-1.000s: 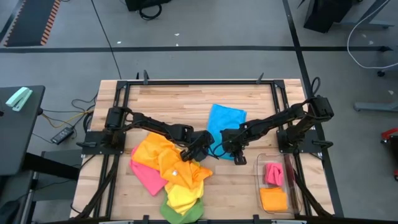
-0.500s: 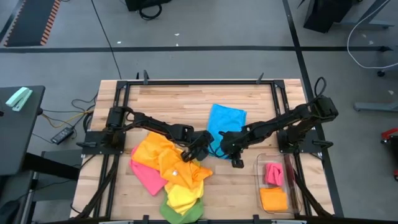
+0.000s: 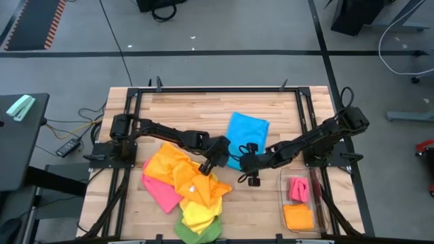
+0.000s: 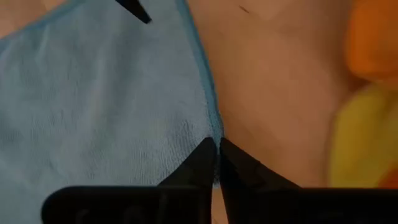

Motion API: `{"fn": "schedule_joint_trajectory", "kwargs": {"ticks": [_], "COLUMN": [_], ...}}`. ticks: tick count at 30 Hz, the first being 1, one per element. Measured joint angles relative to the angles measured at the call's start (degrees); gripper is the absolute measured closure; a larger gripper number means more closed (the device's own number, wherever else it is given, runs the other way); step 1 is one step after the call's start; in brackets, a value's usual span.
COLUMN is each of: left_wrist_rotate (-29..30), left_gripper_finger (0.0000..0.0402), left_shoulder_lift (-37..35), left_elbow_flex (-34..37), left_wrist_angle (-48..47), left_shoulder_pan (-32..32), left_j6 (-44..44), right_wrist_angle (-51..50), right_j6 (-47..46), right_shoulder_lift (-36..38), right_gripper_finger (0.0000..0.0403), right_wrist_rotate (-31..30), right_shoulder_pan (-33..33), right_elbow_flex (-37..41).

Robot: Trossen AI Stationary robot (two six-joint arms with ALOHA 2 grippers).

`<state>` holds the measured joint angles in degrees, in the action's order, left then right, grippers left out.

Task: Fold microfiber towels
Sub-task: Fold the blue towel

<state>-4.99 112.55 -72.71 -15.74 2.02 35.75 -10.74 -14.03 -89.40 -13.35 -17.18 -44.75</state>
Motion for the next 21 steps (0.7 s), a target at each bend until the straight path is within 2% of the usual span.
{"fn": "schedule_joint_trajectory", "kwargs": {"ticks": [4,8,13,17,21], "left_wrist_rotate": [-0.5,-0.7,-0.8,-0.8,-0.9], "left_gripper_finger": [0.0392,0.0381,0.0382,0.0393,0.0375], "left_shoulder_lift": [-1.6,-1.7,-1.7,-2.9,-3.9], "left_elbow_flex": [0.0,0.0,0.0,-0.1,-0.2], "left_wrist_angle": [-0.7,-1.0,-2.3,-1.9,-2.3], "left_shoulder_pan": [-0.4,-0.6,-0.6,-0.7,-1.0], "left_j6": [-4.0,-7.6,-9.4,-10.1,-12.7], "right_wrist_angle": [0.8,4.0,4.1,4.8,6.1], "right_j6": [-1.1,-1.8,-4.9,-5.2,-5.3], "right_shoulder_lift": [-0.1,-2.6,-5.5,-7.5,-8.5], "right_gripper_finger": [0.0201,0.0171,0.0164,0.0164,0.0164], "right_wrist_rotate": [-3.1,-7.0,-13.6,-15.9,-16.9], "right_shoulder_pan": [-1.2,-3.1,-5.5,-7.0,-7.4], "right_elbow_flex": [0.0,0.0,0.0,0.0,0.0]}}
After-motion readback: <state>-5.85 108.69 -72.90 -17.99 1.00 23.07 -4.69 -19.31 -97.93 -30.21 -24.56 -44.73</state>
